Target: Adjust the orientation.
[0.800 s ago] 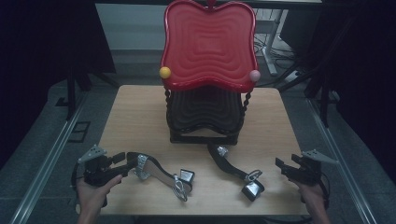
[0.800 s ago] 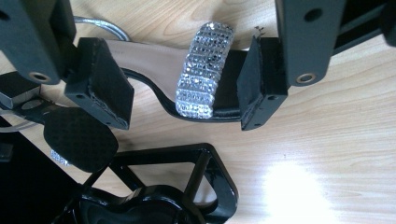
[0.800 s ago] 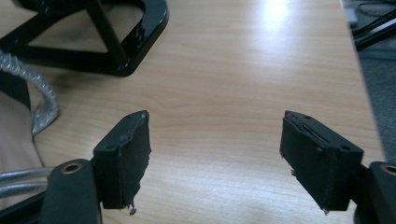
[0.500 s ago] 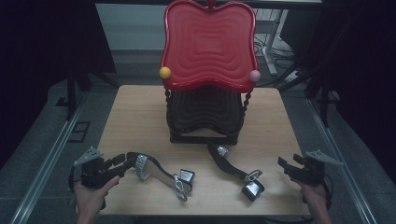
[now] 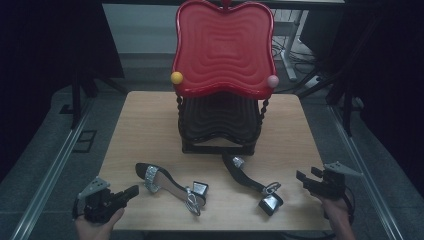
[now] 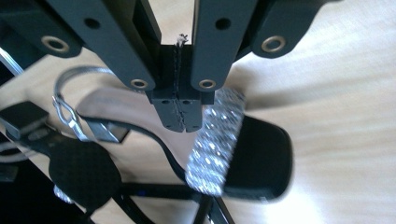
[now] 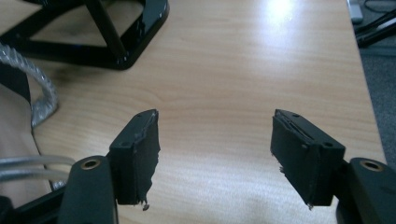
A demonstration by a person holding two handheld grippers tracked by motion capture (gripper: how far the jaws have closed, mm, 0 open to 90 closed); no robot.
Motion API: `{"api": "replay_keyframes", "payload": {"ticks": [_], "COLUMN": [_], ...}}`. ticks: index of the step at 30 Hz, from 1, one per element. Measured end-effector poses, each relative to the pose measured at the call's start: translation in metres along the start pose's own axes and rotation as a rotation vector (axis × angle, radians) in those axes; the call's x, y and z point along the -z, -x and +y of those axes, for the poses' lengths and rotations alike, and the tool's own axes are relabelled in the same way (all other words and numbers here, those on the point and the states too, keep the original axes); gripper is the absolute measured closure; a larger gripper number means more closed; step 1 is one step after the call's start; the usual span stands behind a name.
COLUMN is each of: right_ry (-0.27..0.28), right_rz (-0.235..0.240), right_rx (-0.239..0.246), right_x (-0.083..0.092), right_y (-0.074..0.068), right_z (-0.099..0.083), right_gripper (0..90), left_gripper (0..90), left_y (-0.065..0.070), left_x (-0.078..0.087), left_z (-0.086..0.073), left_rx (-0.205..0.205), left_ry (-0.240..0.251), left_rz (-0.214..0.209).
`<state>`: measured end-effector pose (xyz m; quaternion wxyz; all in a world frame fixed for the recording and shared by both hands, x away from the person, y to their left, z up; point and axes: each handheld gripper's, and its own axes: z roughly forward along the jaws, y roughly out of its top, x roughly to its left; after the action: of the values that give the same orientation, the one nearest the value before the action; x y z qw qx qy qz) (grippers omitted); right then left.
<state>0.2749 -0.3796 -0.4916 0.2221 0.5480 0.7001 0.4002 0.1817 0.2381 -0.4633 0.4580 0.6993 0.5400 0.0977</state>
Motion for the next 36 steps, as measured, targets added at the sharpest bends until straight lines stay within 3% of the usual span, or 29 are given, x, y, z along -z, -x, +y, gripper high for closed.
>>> {"api": "replay_keyframes", "payload": {"ticks": [3,4,6,8,10,16,25,32,36], "right_ry": [-0.006,-0.008,-0.007,-0.003,-0.007,-0.016,-0.021,-0.026,-0.028], "right_rz": [-0.003,-0.005,-0.006,-0.014,-0.021,-0.030,-0.025,-0.028,-0.029], "right_rx": [-0.002,-0.002,-0.003,-0.007,-0.012,-0.020,-0.016,-0.021,-0.023], "right_x": [-0.001,-0.001,-0.001,0.000,0.000,0.000,-0.001,-0.001,0.000], "right_y": [0.000,0.000,0.000,0.001,0.002,0.003,0.002,0.003,0.004], "right_z": [-0.001,-0.001,0.000,0.000,0.000,-0.002,-0.002,-0.003,-0.003], "right_gripper": [33.4,33.3,33.3,33.4,33.4,33.4,33.4,33.4,33.4], "left_gripper": [90.0,90.0,90.0,90.0,90.0,90.0,90.0,90.0,90.0], "left_y": [0.009,0.017,0.020,0.026,0.027,0.025,0.019,0.012,0.004], "left_x": [-0.007,-0.017,-0.021,-0.036,-0.046,-0.066,-0.090,-0.113,-0.136], "left_z": [-0.003,-0.003,-0.002,0.006,0.011,0.020,0.033,0.042,0.049], "left_rx": [-0.001,-0.018,-0.023,-0.057,-0.061,-0.065,-0.057,-0.027,-0.020], "left_ry": [-0.023,-0.042,-0.052,-0.079,-0.086,-0.104,-0.128,-0.146,-0.193], "left_rz": [-0.013,-0.011,-0.011,-0.007,-0.001,0.035,0.057,0.040,0.040]}}
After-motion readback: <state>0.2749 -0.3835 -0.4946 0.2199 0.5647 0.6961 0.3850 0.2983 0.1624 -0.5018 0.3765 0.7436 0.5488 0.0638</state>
